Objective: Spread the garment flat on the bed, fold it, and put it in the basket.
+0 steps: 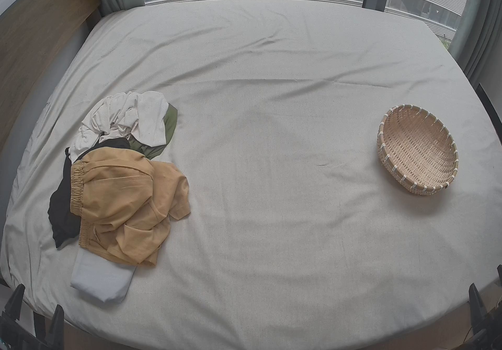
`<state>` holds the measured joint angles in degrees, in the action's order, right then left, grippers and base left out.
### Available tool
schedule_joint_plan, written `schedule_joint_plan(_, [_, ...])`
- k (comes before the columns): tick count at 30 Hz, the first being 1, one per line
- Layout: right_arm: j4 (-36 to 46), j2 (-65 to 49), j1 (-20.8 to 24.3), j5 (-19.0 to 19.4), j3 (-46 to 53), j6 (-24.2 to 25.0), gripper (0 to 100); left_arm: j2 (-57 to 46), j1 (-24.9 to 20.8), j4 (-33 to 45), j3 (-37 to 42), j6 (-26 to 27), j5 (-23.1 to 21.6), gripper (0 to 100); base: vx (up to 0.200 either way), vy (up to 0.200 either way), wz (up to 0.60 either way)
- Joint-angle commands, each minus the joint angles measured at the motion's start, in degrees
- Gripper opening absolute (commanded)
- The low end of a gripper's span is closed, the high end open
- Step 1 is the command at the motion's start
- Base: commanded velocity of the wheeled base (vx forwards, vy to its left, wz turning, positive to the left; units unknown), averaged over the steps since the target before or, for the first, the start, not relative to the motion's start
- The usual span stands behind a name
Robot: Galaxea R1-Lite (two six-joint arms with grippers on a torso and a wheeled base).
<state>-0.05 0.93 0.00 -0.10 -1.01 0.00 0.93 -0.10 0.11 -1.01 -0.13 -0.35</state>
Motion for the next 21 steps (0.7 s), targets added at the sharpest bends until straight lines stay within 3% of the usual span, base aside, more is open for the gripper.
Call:
schedule_joint_plan(1, [0.0,-0.2,0.0,0.0,0.9,0.2,100,-0.7,0.1,-0.1,1.0,-0.6,0.0,100,0.0,0.0,0.0])
schedule_joint_plan(21, [0.0,-0.1,0.0,0.0,0.9,0.2,100,-0.7,0.0,-0.1,1.0,-0.5,-0.1,100,0.0,0.0,0.0])
